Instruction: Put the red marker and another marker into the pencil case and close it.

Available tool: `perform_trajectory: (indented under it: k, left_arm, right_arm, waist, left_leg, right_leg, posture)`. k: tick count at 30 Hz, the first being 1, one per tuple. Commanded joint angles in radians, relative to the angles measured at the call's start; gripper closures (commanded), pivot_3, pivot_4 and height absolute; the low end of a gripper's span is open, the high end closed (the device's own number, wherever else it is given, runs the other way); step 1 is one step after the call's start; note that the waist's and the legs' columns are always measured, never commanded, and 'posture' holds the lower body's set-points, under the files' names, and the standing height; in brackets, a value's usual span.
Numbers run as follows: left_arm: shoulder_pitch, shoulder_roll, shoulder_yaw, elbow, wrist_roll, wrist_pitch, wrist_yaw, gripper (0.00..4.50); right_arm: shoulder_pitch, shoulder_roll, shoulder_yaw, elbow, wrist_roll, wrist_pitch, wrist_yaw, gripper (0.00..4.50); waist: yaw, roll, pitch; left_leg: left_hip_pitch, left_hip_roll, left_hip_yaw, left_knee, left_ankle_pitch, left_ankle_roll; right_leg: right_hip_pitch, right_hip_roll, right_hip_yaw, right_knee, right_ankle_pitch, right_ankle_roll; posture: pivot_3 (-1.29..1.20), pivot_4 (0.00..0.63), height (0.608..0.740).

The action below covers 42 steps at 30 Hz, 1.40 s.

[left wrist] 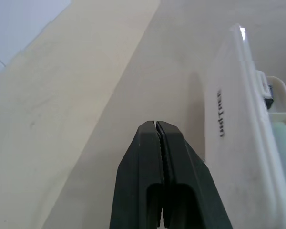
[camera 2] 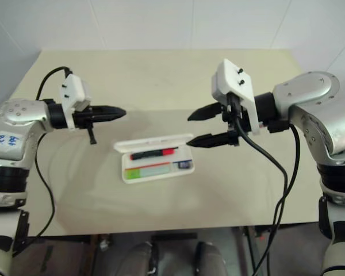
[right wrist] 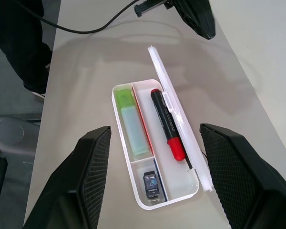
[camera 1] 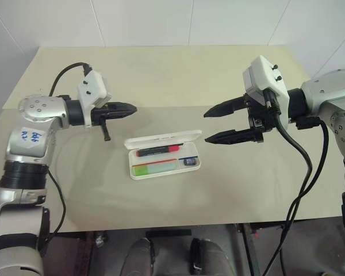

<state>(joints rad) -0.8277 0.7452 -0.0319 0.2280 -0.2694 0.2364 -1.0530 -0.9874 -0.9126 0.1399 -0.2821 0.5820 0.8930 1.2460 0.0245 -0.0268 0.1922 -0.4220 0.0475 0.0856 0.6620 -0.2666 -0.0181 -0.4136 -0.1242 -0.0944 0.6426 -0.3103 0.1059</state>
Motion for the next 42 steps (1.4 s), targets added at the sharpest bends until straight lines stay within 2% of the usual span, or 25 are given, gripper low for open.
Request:
perform_trajectory:
  k: [1, 14, 22, 32, 42]
  left_arm:
    - [-0.054, -0.035, -0.015, 0.035, 0.003, -0.038, -0.041, 4.46]
    - [-0.071, -0.037, -0.104, 0.078, 0.034, -0.042, -0.256, 4.46]
    - [-0.078, -0.078, -0.112, 0.098, 0.073, -0.070, -0.239, 4.46]
    - [-0.018, -0.161, -0.180, 0.014, 0.093, -0.068, -0.238, 4.46]
    - [0.045, -0.169, -0.270, 0.030, 0.210, -0.173, -0.221, 4.46]
  right_arm:
    - [0.006, -0.029, -0.056, -0.044, 0.020, 0.010, -0.014, 1.35]
    - [0.037, -0.064, -0.082, -0.080, 0.047, 0.040, -0.032, 1.35]
    - [0.044, -0.073, -0.085, -0.090, 0.062, 0.048, -0.044, 1.35]
    - [0.040, -0.076, -0.083, -0.096, 0.076, 0.059, -0.053, 1.35]
    - [0.046, -0.082, -0.090, -0.110, 0.092, 0.077, -0.071, 1.35]
  waist:
    - [0.000, 0.000, 0.000]
    - [-0.003, 0.000, 0.000]
    - [-0.002, 0.000, 0.000]
    - [-0.001, 0.000, 0.000]
    - [-0.001, 0.000, 0.000]
  left_leg:
    - [0.000, 0.000, 0.000, 0.000, 0.000, 0.000]
    - [0.000, 0.001, 0.001, 0.000, 0.000, 0.000]
    - [0.000, 0.001, 0.001, 0.000, 0.000, 0.000]
    - [0.000, 0.001, 0.002, 0.001, 0.000, 0.000]
    - [0.001, 0.001, 0.002, 0.001, 0.000, 0.000]
  right_leg:
    - [0.000, 0.000, 0.000, 0.000, 0.000, 0.000]
    - [0.000, 0.000, 0.001, 0.001, 0.000, 0.000]
    - [0.000, 0.000, 0.001, 0.001, 0.000, 0.000]
    - [0.000, 0.000, 0.001, 0.001, 0.000, 0.000]
    - [0.000, 0.000, 0.001, 0.001, 0.000, 0.000]
  posture:
    - [0.00, 0.150, 0.740]
    - [0.00, 0.150, 0.740]
    - [0.00, 0.150, 0.740]
    - [0.00, 0.150, 0.740]
    - [0.00, 0.150, 0.740]
